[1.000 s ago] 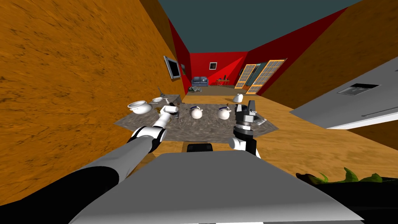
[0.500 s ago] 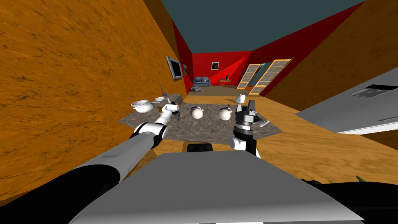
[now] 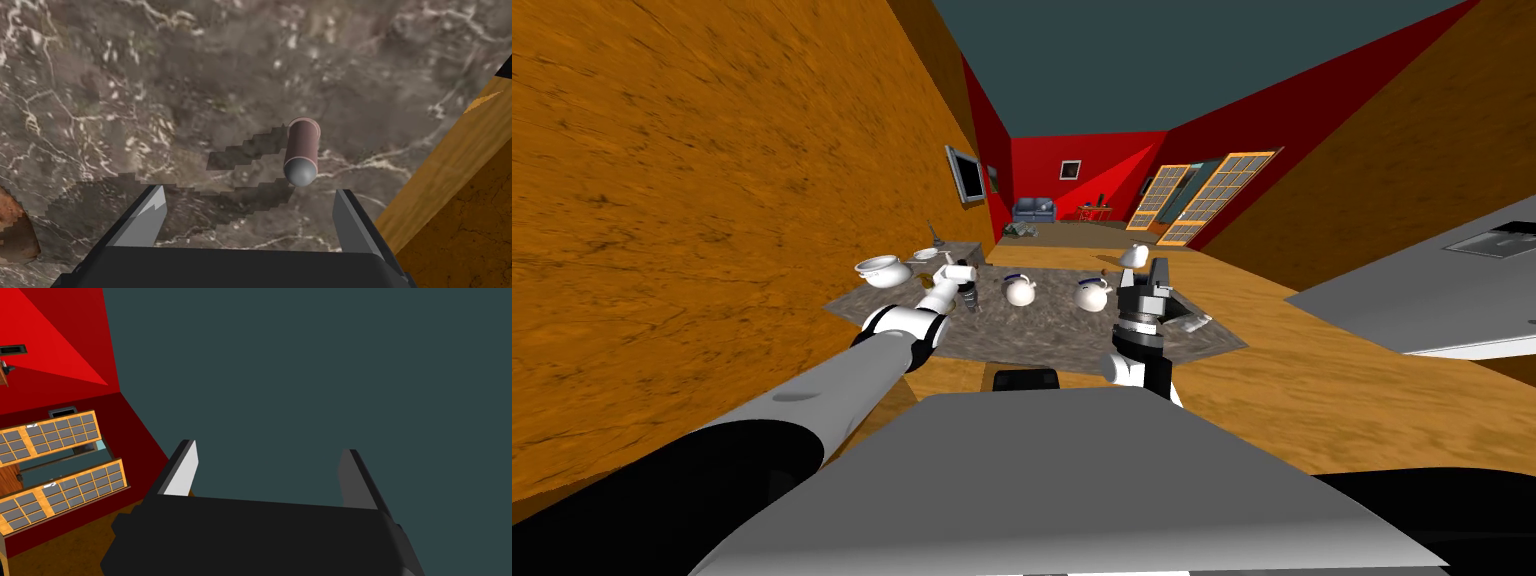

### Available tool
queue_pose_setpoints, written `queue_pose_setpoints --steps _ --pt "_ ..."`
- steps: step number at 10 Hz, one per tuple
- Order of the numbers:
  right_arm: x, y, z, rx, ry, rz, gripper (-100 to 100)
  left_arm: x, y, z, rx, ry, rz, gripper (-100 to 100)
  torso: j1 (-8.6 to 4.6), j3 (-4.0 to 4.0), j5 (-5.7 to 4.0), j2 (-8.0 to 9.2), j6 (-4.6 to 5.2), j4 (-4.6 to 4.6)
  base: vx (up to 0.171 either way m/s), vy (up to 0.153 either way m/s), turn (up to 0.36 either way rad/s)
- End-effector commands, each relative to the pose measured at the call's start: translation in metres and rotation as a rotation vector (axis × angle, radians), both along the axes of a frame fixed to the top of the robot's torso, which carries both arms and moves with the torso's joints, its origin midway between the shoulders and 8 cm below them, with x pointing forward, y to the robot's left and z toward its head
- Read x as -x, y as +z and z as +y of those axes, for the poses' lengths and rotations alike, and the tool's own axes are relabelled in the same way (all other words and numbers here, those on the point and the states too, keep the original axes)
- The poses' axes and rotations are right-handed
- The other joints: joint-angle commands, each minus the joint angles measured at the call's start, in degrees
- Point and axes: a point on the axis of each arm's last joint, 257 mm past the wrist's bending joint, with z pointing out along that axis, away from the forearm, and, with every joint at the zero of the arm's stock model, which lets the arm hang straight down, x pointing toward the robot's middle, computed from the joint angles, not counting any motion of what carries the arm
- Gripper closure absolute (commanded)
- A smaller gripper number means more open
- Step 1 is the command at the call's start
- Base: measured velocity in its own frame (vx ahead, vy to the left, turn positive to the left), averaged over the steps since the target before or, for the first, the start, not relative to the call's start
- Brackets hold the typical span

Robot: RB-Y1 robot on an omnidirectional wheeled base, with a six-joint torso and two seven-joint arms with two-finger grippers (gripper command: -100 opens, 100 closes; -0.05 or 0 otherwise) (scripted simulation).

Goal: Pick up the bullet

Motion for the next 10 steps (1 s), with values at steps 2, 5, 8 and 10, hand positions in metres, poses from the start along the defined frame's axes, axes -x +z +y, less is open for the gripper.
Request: queue_pose_setpoints --steps 2,5,8,10 --pt "0.000 0.000 0.000 0.000 0.000 0.000 0 0.017 0.001 -0.011 0.017 0.021 0.084 -100 -0.01 -0.01 0.00 -0.01 -0.01 0.00 0.027 -0.042 0.056" --pt "0.000 0.000 0.000 0.000 0.000 0.000 0 0.028 0.001 -0.018 0.027 0.034 0.134 -100 0.05 -0.01 0.01 -0.03 0.00 0.00 0.027 -0.029 0.022" --pt "0.000 0.000 0.000 0.000 0.000 0.000 0 0.030 0.002 -0.020 0.030 0.038 0.147 0 0.13 0.04 0.03 0.07 0.00 0.01 0.005 -0.013 0.016" --pt "0.000 0.000 0.000 0.000 0.000 0.000 0 0.035 -0.018 -0.018 0.030 0.038 0.146 -100 0.18 0.04 0.04 0.08 -0.01 0.01 0.003 0.004 -0.013"
